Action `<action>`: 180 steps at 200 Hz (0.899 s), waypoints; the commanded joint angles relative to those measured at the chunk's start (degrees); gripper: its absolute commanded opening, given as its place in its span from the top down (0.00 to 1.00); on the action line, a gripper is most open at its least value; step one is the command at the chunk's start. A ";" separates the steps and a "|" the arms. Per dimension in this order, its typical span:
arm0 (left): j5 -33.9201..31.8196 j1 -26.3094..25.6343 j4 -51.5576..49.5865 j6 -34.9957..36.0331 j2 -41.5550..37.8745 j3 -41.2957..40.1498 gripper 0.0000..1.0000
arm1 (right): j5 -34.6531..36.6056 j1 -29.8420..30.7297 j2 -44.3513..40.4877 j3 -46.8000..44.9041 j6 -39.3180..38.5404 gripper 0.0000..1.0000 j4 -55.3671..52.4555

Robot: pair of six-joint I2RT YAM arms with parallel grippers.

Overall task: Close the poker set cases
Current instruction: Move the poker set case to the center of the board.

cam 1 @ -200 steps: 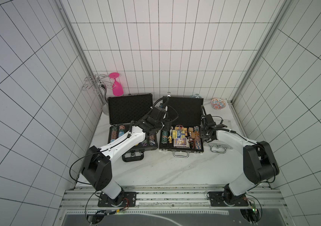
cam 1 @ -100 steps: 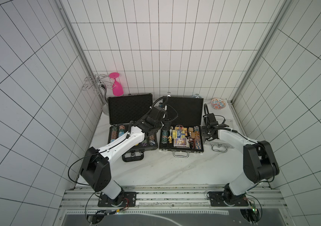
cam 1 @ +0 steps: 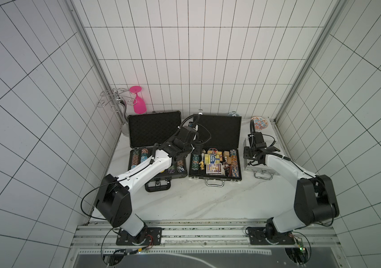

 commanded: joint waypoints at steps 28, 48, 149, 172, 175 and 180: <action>0.83 0.36 0.87 -0.49 -0.30 0.72 0.39 | -11.54 -6.63 -10.00 -1.69 13.02 0.49 -1.04; 0.68 0.36 0.50 -0.53 -0.94 0.51 0.39 | -13.21 -9.50 -14.02 -5.75 19.77 0.48 1.02; 1.38 0.28 -0.28 -0.58 -2.28 0.59 0.39 | -18.05 -18.94 -18.74 -17.77 33.77 0.41 2.77; 1.54 0.28 -0.11 -0.40 -1.94 0.76 0.39 | -18.05 -19.67 -19.52 -19.57 33.67 0.43 2.79; 1.40 0.28 -0.11 -0.40 -1.93 0.76 0.39 | -18.12 -19.76 -19.53 -19.75 33.65 0.43 2.78; 1.38 0.28 -0.11 -0.40 -1.85 0.80 0.39 | -18.28 -19.92 -19.48 -20.01 33.56 0.44 2.83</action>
